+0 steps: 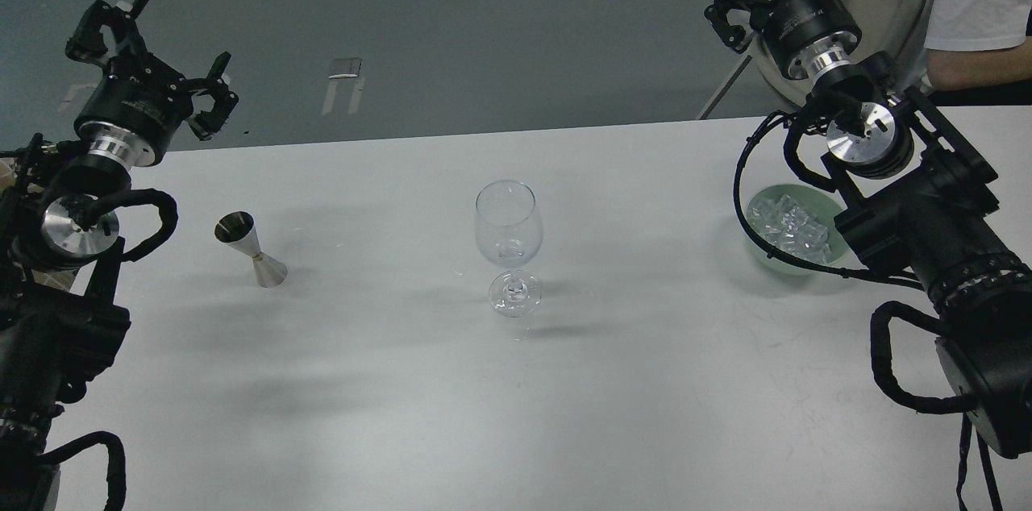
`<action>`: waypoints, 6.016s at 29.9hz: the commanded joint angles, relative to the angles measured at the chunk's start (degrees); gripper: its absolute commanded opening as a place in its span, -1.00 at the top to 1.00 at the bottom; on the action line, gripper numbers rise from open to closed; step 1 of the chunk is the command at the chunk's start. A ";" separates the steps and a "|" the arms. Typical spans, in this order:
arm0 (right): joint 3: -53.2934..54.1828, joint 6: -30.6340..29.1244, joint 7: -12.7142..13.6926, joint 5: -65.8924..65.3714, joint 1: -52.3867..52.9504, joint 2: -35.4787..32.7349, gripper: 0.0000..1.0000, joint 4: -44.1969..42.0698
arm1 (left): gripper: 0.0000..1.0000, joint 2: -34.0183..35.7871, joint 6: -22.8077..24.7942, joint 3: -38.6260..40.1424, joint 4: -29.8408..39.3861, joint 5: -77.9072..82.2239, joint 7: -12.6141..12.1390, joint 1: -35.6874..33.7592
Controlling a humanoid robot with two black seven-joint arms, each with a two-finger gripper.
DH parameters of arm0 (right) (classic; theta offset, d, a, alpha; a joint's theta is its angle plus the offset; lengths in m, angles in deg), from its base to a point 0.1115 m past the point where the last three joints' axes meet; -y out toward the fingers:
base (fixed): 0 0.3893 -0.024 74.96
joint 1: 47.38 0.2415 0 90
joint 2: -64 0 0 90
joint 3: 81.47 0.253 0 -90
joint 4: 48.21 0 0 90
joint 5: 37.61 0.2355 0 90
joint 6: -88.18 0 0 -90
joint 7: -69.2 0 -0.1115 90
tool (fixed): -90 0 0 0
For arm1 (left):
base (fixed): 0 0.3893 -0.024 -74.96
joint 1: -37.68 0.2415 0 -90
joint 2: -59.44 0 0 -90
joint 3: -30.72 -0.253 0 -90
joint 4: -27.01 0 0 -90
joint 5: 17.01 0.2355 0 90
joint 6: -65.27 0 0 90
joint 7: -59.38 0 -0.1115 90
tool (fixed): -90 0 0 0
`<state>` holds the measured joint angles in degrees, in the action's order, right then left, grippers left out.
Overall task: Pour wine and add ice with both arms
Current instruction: 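Move the left gripper down toward the metal jigger, then lower the open left gripper beside the metal jigger, then close the left gripper around the metal jigger and lift it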
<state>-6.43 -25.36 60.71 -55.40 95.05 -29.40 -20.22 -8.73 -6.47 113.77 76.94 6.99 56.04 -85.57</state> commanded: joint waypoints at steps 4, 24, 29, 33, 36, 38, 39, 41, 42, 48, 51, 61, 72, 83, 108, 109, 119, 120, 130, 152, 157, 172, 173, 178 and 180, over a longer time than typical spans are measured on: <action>0.19 -0.02 0.05 0.03 0.04 -0.02 -1.00 0.75 | -0.97 0.59 -0.42 -0.44 -0.10 0.17 0.79 0.46; 1.59 0.59 0.22 0.12 -0.31 -0.81 -1.00 6.12 | -0.97 -0.11 -0.59 -0.44 1.83 -0.01 -0.17 0.20; 1.50 0.68 0.05 0.03 -0.92 -0.90 -1.00 6.12 | -0.97 -0.11 -1.47 -0.35 1.75 -0.10 -0.17 -0.15; 1.33 0.33 0.05 -0.14 -1.36 -0.90 -1.00 6.03 | -0.97 0.06 -6.04 -0.35 1.75 -0.10 -0.09 -0.07; 1.24 0.33 0.05 -0.23 -1.45 -0.90 -1.00 5.94 | -0.97 -0.20 -5.87 -0.43 1.75 -0.01 0.00 0.46; 1.24 0.42 0.14 -0.23 -1.71 -0.90 -1.00 5.94 | -0.97 -0.29 -5.52 -0.78 1.92 0.16 0.09 0.73; 1.15 0.42 0.14 -0.23 -1.80 -0.90 -1.00 5.94 | -0.97 -0.29 -4.73 -1.31 2.01 0.17 0.09 0.81; 1.06 0.33 0.05 -0.23 -2.24 -0.90 -1.00 5.94 | -0.97 -0.12 -1.85 -2.28 2.79 0.25 0.00 0.82; 1.06 0.33 0.05 -0.23 -2.24 -0.90 -1.00 5.94 | -0.97 -0.11 -1.83 -2.28 2.80 0.25 0.00 0.82; 1.42 0.33 0.05 -0.14 -5.40 -0.90 -1.00 6.73 | -0.97 3.04 2.92 -3.34 11.05 0.25 0.00 6.43; 1.50 0.24 0.05 -0.14 -6.11 -0.99 -1.00 6.73 | -0.97 4.72 2.83 -3.25 14.66 0.17 0.00 9.25; 1.59 0.24 0.05 -0.06 -9.18 -2.13 -1.00 10.60 | -0.97 10.78 2.66 3.06 29.86 -0.01 0.27 25.83; 1.68 0.24 0.05 -0.06 -11.21 -2.83 -1.00 10.77 | -0.97 4.55 3.18 10.11 39.28 -7.04 -0.26 47.30; 1.68 0.24 0.05 0.03 -11.47 -3.01 -1.00 10.77 | -0.98 1.74 4.94 13.28 38.57 -7.48 1.58 46.87; 1.68 0.24 0.05 0.03 -11.91 -3.01 -1.00 10.77 | -0.98 -4.77 6.35 14.86 39.80 -11.17 -11.95 46.96; 1.68 0.24 0.05 0.03 -12.00 -3.01 -1.00 10.77 | -0.98 -4.86 6.35 15.12 39.80 -11.61 -12.47 47.22; 1.68 0.51 0.05 0.03 -12.26 -2.74 -1.00 10.86 | -0.59 -14.52 1.17 21.00 39.80 -14.16 -12.13 47.40; 1.68 0.59 0.05 0.03 -12.26 -2.66 -1.00 10.95 | -0.59 -15.83 0.73 21.62 39.80 -14.16 -12.13 47.40; 1.77 0.95 0.05 -0.06 -14.55 -3.01 -1.00 12.71 | -0.31 -21.82 0.63 22.85 39.80 -14.25 -8.71 48.80; 1.50 2.09 0.05 -0.23 -15.25 -3.18 -1.00 12.62 | -0.03 -21.82 -16.84 22.24 35.76 -14.25 -5.18 43.36; 1.50 2.26 0.05 -0.23 -15.34 -3.18 -1.00 12.62 | -0.05 -21.82 -18.44 21.98 36.20 -14.16 -5.36 43.53; 1.68 2.26 0.05 -0.23 -16.74 -3.36 -1.00 12.62 | -0.12 -21.82 -15.45 13.28 39.01 -13.81 -6.24 46.70; 1.68 2.26 0.05 -0.23 -16.74 -3.36 -1.00 12.62 | -0.12 -21.82 -15.45 13.28 39.01 -13.81 -6.24 46.69; 1.68 2.26 -0.04 -0.23 -17.27 -3.36 -1.00 12.53 | -0.12 -21.82 -15.19 13.28 36.56 -13.55 -6.15 44.85; 1.68 2.26 -0.04 -0.23 -17.27 -3.36 -1.00 12.36 | -0.12 -21.82 -15.18 13.28 36.38 -13.54 -6.15 44.59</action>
<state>-4.74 -23.09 60.76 -55.63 77.85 -32.76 -7.61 -30.56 -21.82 127.05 114.15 -6.63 49.84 -40.25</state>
